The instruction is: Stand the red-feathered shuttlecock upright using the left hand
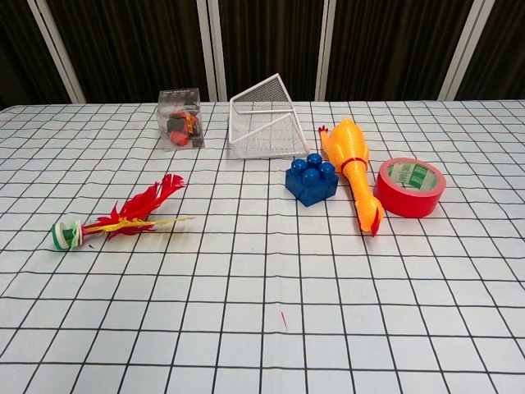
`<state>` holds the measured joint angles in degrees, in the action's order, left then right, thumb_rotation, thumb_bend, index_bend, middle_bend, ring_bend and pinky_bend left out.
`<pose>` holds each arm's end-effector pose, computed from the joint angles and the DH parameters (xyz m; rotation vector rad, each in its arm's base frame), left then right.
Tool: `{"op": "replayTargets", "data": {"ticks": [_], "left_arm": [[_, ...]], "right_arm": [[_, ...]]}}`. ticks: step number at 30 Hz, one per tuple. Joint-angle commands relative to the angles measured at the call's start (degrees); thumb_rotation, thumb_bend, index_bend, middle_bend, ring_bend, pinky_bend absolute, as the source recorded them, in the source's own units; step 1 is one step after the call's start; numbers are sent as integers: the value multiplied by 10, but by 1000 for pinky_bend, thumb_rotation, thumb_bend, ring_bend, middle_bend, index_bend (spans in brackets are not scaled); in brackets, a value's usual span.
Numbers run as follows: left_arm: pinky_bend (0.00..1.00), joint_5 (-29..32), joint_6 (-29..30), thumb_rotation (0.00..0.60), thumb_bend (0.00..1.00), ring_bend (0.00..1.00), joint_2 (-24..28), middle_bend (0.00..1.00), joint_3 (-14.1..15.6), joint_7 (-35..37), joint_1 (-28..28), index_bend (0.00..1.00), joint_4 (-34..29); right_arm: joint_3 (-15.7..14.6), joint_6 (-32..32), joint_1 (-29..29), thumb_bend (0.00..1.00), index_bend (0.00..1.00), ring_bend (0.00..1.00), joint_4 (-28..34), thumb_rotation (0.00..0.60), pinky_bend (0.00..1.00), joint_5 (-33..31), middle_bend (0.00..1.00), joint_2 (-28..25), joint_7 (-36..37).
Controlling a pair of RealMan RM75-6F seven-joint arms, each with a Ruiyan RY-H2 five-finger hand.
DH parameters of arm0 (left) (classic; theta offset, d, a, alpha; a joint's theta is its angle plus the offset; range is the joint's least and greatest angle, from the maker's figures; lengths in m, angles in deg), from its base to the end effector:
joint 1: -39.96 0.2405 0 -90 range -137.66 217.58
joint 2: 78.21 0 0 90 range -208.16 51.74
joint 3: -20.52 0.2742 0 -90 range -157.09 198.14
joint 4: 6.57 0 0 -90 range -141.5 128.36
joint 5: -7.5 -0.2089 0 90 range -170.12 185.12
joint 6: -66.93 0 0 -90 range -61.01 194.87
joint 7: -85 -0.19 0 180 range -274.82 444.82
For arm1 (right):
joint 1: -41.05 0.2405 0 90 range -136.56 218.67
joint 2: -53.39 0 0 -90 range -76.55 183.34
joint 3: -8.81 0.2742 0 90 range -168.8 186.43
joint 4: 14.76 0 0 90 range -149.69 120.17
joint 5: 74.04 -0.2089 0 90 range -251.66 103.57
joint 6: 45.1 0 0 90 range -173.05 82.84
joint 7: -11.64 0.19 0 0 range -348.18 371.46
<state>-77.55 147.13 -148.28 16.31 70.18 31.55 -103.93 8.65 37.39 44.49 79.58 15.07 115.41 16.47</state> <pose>-0.2879 0.2485 0.1155 -1.4935 -0.8627 -0.8661 -0.3269 -0.2077 0.1557 1.4394 -1.0362 0.9115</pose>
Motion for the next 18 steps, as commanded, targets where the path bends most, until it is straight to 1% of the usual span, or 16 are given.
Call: {"op": "replayTargets", "data": {"ticks": [1, 6, 9, 14, 18], "left_arm": [[0, 48, -39, 600, 305, 0, -54, 0, -38, -82, -45, 322, -15], [0, 100, -69, 600, 308, 0, -128, 0, -65, -188, -92, 325, -4], [0, 125, -78, 600, 308, 0, -170, 0, -76, -236, -117, 325, 9], [0, 154, -88, 600, 309, 0, -232, 1, -78, -297, -147, 330, 38], [0, 169, -89, 600, 322, 0, -279, 12, -77, -326, -166, 351, 68]], "right_arm": [[0, 0, 0, 339, 0, 0, 0, 600, 0, 0, 0, 0, 1], [0, 1, 0, 339, 0, 0, 0, 600, 0, 0, 0, -1, 5], [0, 2, -1, 339, 0, 0, 1, 600, 0, -1, 0, -3, 9], [-1, 2, -2, 339, 0, 0, 2, 600, 0, 0, 0, -5, 15], [-1, 1, -2, 339, 0, 0, 2, 600, 0, -1, 0, -6, 20]]}}
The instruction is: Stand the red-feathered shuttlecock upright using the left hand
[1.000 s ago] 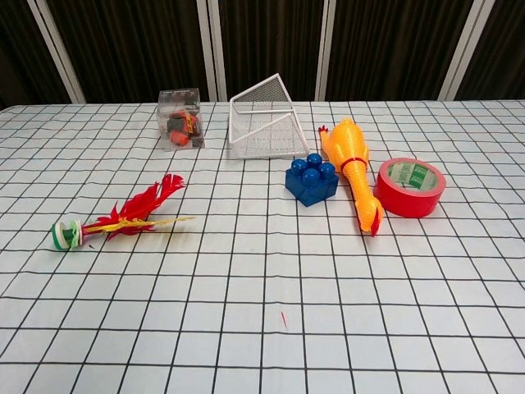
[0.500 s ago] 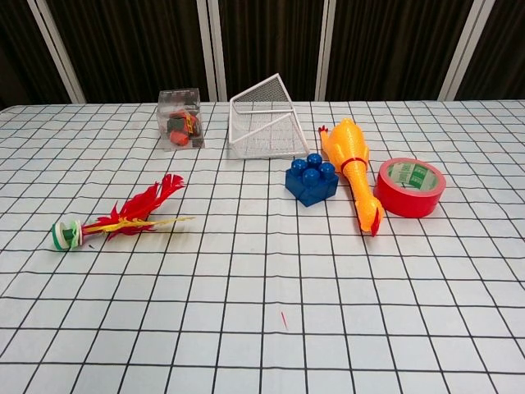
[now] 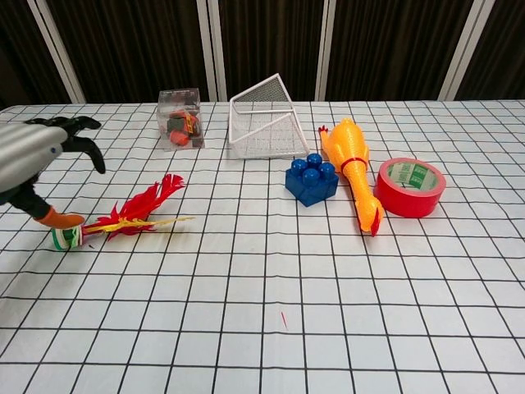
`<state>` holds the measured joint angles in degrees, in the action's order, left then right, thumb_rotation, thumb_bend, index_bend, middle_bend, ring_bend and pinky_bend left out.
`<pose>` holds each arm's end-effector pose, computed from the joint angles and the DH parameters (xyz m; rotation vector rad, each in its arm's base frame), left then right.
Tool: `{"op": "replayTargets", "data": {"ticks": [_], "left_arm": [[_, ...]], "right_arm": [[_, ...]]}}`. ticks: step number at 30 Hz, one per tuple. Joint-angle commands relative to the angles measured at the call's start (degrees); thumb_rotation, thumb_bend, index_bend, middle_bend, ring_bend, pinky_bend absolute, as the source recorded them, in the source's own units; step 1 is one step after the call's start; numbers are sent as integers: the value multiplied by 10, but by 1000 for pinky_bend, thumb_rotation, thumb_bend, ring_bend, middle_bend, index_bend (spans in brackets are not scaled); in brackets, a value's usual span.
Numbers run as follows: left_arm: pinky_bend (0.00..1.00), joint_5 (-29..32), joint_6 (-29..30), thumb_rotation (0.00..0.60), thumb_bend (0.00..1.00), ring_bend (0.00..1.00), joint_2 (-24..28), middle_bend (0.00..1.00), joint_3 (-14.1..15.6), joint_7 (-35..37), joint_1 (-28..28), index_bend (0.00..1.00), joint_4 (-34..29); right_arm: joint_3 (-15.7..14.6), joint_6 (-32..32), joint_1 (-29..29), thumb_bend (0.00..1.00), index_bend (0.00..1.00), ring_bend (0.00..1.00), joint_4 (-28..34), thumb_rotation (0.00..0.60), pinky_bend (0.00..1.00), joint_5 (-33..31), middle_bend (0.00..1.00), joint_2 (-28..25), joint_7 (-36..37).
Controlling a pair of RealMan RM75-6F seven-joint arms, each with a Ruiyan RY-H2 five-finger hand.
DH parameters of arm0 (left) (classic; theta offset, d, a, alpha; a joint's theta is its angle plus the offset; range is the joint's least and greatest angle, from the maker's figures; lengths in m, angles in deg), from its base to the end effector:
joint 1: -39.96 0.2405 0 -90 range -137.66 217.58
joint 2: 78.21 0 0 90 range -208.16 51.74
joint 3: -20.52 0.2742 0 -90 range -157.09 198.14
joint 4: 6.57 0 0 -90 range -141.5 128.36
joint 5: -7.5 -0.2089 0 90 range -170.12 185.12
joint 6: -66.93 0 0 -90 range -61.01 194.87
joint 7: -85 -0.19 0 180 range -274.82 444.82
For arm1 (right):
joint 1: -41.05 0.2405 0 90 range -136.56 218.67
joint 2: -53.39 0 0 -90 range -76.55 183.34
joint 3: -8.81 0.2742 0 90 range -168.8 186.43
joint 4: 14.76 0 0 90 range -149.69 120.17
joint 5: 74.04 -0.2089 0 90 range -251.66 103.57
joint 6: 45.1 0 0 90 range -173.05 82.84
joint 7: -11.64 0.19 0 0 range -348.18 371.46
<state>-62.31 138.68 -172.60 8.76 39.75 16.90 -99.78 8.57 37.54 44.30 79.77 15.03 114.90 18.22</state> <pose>-0.1919 0.3220 -0.0147 -1.6305 -0.7702 -0.7803 -0.3277 -0.2063 0.1587 1.4251 -1.0577 0.9272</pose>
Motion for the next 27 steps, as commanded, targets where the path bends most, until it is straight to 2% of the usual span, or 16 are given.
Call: {"op": "replayTargets", "data": {"ticks": [1, 9, 18, 27], "left_arm": [[0, 19, -5, 600, 333, 0, -46, 16, -2, -26, -23, 362, 34], [0, 25, -5, 600, 391, 0, -119, 25, -8, -40, -56, 415, 101], [0, 36, -12, 600, 421, 0, -162, 44, -10, -30, -75, 435, 154], [0, 24, -10, 600, 558, 0, -187, 76, -5, -3, -84, 509, 191]], "right_arm": [[0, -1, 0, 339, 0, 0, 1, 600, 0, -1, 0, -1, 3], [0, -4, 1, 339, 0, 0, 2, 600, 0, -3, 0, -3, 13], [0, -6, 1, 339, 0, 0, 4, 600, 0, -5, 0, -3, 17], [0, -7, 1, 339, 0, 0, 6, 600, 0, -5, 0, -3, 16]]}}
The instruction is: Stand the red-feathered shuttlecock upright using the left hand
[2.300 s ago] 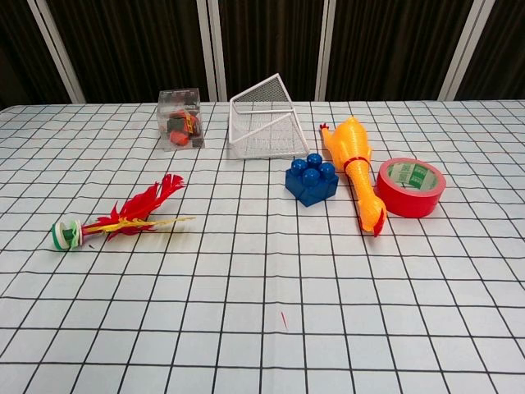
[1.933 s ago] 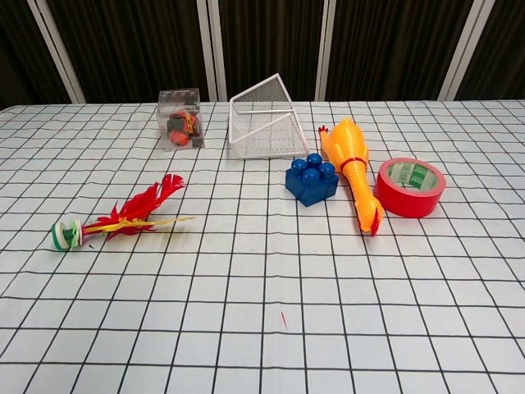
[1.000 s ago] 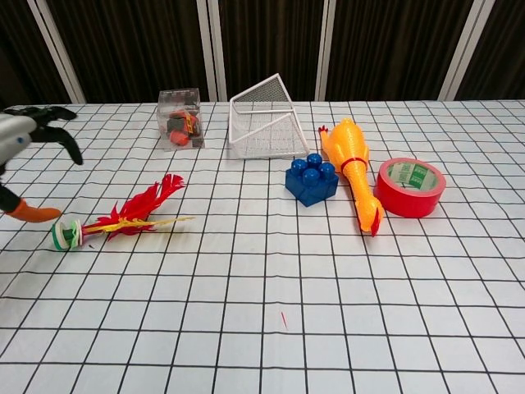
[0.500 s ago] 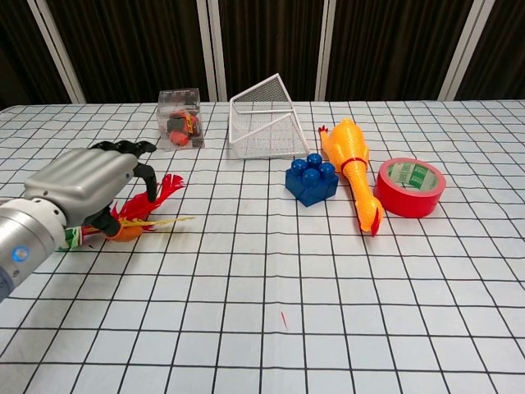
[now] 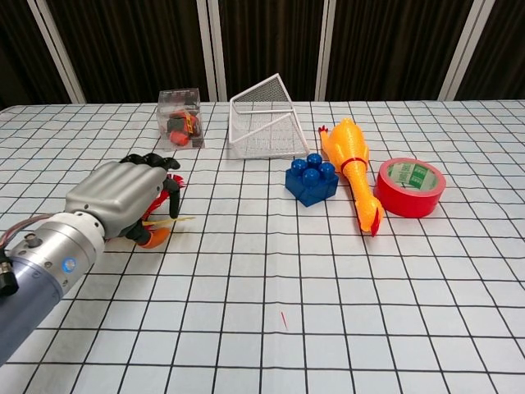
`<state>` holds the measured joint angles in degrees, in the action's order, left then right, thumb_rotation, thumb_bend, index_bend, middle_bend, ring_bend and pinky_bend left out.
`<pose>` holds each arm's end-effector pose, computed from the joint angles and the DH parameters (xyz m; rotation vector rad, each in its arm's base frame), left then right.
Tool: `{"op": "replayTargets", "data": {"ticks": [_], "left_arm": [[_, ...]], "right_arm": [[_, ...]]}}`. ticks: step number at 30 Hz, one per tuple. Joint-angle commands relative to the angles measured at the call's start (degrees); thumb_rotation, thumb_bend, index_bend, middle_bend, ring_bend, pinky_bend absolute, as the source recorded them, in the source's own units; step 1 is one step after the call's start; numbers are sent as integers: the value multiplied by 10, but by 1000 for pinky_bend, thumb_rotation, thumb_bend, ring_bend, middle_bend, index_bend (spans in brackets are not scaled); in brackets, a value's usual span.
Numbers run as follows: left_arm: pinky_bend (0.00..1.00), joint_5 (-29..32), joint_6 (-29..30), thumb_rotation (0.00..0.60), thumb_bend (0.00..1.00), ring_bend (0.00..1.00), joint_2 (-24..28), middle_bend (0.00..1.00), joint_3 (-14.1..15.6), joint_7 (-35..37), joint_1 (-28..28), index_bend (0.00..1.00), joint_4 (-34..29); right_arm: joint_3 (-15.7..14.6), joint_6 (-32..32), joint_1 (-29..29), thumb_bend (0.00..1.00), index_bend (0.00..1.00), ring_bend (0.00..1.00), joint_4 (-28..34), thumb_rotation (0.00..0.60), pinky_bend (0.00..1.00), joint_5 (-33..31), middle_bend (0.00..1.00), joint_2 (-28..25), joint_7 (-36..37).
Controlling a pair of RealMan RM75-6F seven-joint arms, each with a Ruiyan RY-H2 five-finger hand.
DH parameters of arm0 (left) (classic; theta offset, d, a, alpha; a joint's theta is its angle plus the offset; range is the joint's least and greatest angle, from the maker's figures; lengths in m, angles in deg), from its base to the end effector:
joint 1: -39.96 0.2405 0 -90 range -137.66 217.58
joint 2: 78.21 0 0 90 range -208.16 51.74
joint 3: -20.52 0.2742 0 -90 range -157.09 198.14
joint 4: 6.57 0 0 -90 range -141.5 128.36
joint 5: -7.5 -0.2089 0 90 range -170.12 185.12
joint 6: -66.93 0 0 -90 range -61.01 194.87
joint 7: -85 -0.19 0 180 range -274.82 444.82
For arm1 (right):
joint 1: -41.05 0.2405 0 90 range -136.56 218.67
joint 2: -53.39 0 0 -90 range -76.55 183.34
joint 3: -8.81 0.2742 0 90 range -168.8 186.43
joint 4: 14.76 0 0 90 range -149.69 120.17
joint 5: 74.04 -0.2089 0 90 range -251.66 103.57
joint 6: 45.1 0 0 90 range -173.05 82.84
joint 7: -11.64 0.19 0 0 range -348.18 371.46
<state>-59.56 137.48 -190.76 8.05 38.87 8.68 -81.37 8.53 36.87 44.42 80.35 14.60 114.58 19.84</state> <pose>-0.1484 0.3404 -0.1053 -1.6806 -0.7525 -0.7879 -0.3279 -0.2066 0.1580 1.4123 -1.0948 0.9402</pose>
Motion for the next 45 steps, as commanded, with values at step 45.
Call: {"op": "replayTargets", "data": {"ticks": [45], "left_arm": [[0, -88, 103, 600, 615, 0, 229, 88, 19, 163, 79, 551, -253]], "right_arm": [[0, 1, -3, 338, 0, 0, 4, 600, 0, -3, 0, 0, -10]]}}
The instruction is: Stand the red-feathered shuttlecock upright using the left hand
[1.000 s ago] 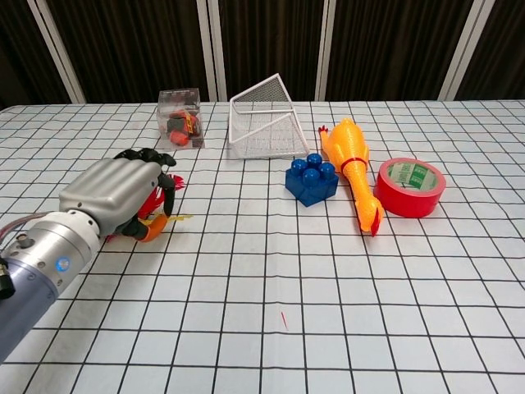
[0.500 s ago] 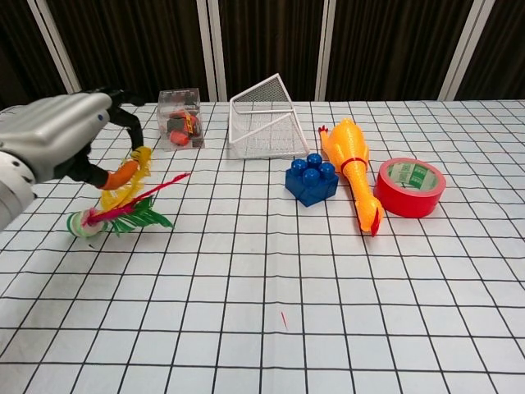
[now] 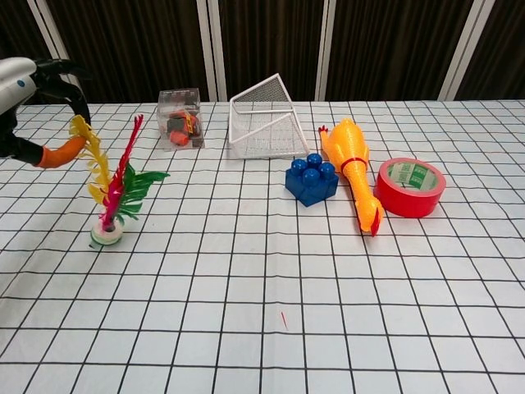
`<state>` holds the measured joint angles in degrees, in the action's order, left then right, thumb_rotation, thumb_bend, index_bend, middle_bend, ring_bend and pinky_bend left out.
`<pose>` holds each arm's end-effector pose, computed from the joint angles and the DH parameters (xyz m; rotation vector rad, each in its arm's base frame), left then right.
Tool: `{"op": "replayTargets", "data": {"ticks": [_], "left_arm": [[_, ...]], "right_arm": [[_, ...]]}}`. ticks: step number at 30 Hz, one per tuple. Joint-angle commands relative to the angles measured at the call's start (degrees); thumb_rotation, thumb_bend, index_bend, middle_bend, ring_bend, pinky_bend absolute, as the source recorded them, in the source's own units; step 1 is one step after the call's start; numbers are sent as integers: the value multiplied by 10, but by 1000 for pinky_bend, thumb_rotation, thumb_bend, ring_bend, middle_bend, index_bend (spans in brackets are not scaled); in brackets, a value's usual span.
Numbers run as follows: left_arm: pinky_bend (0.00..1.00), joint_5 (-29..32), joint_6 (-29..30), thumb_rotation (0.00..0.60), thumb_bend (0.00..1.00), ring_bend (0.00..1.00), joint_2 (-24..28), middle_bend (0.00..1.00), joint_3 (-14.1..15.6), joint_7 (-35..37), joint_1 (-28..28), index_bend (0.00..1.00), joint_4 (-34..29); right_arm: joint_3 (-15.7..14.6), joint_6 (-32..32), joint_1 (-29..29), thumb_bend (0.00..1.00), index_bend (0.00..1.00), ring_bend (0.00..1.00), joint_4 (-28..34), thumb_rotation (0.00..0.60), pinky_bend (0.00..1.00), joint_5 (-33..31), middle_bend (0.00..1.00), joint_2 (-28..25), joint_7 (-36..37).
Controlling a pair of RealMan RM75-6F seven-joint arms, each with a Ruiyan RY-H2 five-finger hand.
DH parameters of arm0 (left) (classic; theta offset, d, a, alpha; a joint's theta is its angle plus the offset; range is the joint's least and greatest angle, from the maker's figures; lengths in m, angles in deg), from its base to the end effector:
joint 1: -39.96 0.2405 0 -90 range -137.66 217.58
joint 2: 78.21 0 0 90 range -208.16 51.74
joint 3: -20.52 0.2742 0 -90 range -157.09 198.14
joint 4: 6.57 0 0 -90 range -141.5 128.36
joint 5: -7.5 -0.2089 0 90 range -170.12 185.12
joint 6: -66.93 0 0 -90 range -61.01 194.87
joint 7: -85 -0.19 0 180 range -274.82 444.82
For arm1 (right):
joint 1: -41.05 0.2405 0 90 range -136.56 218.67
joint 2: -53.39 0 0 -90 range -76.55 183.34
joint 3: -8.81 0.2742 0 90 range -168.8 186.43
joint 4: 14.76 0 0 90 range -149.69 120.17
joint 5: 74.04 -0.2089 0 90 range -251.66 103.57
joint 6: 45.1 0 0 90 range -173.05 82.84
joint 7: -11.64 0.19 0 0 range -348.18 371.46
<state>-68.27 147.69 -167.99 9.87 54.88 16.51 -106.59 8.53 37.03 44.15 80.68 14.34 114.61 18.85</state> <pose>-0.1667 0.3161 0.0356 -1.4753 -0.8620 -1.1119 -0.3281 -0.2050 0.1581 1.4091 -1.0881 0.9291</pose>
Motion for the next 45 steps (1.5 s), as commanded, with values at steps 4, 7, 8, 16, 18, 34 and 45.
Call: {"op": "replayTargets", "data": {"ticks": [4, 7, 8, 16, 18, 34, 45], "left_arm": [[0, 0, 0, 600, 612, 0, 2, 88, 3, 6, 2, 551, 0], [0, -1, 0, 600, 611, 0, 1, 88, 5, 10, 3, 551, 2], [0, -3, 1, 600, 611, 0, 0, 88, 5, 13, 3, 551, 2], [0, -13, 8, 600, 605, 0, 3, 87, 4, 28, 5, 551, 2], [0, -15, 8, 600, 591, 0, 4, 87, 5, 30, 6, 551, 2], [0, -42, 29, 600, 162, 0, 82, 0, 44, 84, 48, 74, -34], [0, -133, 133, 600, 155, 0, 215, 0, 142, 159, 158, 12, 23]], "right_arm": [[0, -2, 0, 340, 0, 0, 2, 600, 0, -2, 0, -1, 0], [0, -4, 0, 340, 0, 0, 3, 600, 0, -4, 0, -2, -1], [0, -4, 0, 340, 0, 0, 3, 600, 0, -4, 0, -2, -1], [0, -6, 1, 339, 0, 0, 4, 600, 0, -5, 0, -2, -3], [0, -6, 1, 339, 0, 0, 4, 600, 0, -5, 0, -2, -3], [0, -7, 1, 339, 0, 0, 3, 600, 0, -6, 0, -2, -5], [-1, -7, 1, 339, 0, 0, 1, 600, 0, -4, 0, -1, -13]]}}
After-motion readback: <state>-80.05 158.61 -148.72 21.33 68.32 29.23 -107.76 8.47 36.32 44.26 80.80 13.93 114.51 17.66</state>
